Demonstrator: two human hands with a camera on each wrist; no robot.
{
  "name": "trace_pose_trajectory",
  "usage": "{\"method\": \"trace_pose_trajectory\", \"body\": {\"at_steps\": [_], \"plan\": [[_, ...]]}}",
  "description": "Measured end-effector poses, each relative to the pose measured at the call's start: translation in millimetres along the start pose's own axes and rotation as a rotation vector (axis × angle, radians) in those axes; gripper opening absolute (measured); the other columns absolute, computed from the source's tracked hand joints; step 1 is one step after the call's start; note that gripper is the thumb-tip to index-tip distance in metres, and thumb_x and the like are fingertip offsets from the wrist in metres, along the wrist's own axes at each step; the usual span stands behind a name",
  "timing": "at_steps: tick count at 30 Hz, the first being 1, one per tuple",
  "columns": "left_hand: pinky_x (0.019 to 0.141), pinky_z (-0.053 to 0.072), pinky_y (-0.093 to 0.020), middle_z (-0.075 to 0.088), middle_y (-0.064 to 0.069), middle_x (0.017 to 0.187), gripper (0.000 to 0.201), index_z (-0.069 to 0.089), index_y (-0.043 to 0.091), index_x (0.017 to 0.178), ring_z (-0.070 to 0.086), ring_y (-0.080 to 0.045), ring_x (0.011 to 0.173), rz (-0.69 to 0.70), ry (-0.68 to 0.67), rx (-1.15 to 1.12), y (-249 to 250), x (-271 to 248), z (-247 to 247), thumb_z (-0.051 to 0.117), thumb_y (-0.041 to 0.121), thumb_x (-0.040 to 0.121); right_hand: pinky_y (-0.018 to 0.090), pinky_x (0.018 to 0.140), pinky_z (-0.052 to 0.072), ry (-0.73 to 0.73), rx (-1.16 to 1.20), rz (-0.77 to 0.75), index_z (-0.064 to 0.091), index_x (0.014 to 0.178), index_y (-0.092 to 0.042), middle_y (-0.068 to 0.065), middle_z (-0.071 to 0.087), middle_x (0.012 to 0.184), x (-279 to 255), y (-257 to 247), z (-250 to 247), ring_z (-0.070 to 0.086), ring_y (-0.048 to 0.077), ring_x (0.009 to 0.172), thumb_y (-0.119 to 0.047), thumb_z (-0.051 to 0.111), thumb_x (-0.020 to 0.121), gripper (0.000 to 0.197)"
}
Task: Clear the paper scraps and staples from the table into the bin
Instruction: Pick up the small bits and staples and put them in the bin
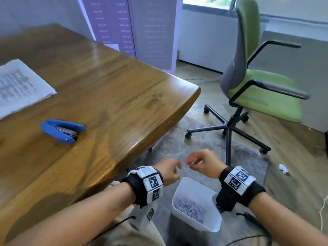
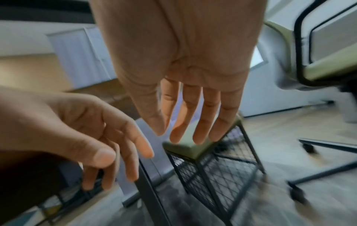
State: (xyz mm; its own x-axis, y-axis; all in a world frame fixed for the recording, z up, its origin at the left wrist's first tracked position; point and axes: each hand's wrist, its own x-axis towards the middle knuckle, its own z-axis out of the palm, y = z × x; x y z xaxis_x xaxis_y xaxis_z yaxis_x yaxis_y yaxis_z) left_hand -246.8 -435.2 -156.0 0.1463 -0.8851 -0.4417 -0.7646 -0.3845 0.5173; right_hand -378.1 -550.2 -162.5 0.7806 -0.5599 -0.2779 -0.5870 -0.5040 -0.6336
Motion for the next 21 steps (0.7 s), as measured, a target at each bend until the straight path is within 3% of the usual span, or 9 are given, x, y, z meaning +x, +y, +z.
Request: {"method": "trace_pose_trajectory", "body": {"at_steps": [4,7,12,15,18,21], "plan": [[0.078,0.045,-0.023,0.070,-0.006,0.101,0.026,0.064,0.016,0.110,0.064,-0.020,0.092,0.101,0.161,-0.081,-7,-67,-49,0.057,0.018,0.086,0.026,0.073,0.055,0.063,0.000,-0.251,0.074,0.084,-0.019,0.000,0.073,0.082,4,-75,-22,0.067,0.015,0.076,-0.009,0.068,0.079,0.013],[0.072,0.048,-0.024,0.072,-0.005,0.093,0.019,0.067,0.015,0.102,0.065,-0.018,0.082,0.092,0.315,-0.130,-27,-123,-84,0.061,0.014,0.084,0.020,0.067,0.052,0.069,-0.011,-0.413,0.074,0.080,-0.022,-0.008,0.070,0.074,6,-138,-25,0.064,0.008,0.068,-0.011,0.072,0.076,0.013],[0.069,0.046,-0.011,0.069,0.001,0.093,0.018,0.068,0.017,0.102,0.061,-0.007,0.077,-0.083,0.539,-0.113,-86,-216,-123,0.062,0.016,0.085,0.009,0.064,0.046,-0.110,-0.109,-0.613,0.074,0.081,-0.023,-0.016,0.065,0.066,6,-229,5,0.058,-0.004,0.062,-0.011,0.069,0.078,0.014],[0.075,0.048,-0.017,0.070,0.002,0.095,0.018,0.069,0.019,0.101,0.063,-0.010,0.085,-0.242,0.623,-0.070,-124,-267,-129,0.063,0.015,0.084,0.010,0.065,0.044,-0.189,-0.204,-0.704,0.075,0.084,-0.021,-0.007,0.069,0.074,6,-270,36,0.056,-0.003,0.062,-0.014,0.067,0.080,0.011],[0.078,0.044,-0.019,0.067,0.000,0.104,0.021,0.068,0.019,0.105,0.059,-0.011,0.090,-0.408,0.674,0.015,-155,-309,-124,0.062,0.019,0.085,0.014,0.072,0.043,-0.258,-0.352,-0.777,0.073,0.098,-0.021,-0.003,0.071,0.095,4,-303,65,0.059,0.006,0.079,-0.020,0.063,0.085,0.016],[0.096,0.041,-0.028,0.053,-0.004,0.126,0.041,0.056,0.019,0.126,0.051,-0.017,0.113,-0.590,0.604,0.078,-180,-342,-113,0.057,0.035,0.089,0.023,0.094,0.038,-0.355,-0.638,-0.855,0.060,0.121,-0.022,-0.001,0.059,0.124,3,-323,96,0.051,0.014,0.115,-0.032,0.052,0.091,0.033]]}}
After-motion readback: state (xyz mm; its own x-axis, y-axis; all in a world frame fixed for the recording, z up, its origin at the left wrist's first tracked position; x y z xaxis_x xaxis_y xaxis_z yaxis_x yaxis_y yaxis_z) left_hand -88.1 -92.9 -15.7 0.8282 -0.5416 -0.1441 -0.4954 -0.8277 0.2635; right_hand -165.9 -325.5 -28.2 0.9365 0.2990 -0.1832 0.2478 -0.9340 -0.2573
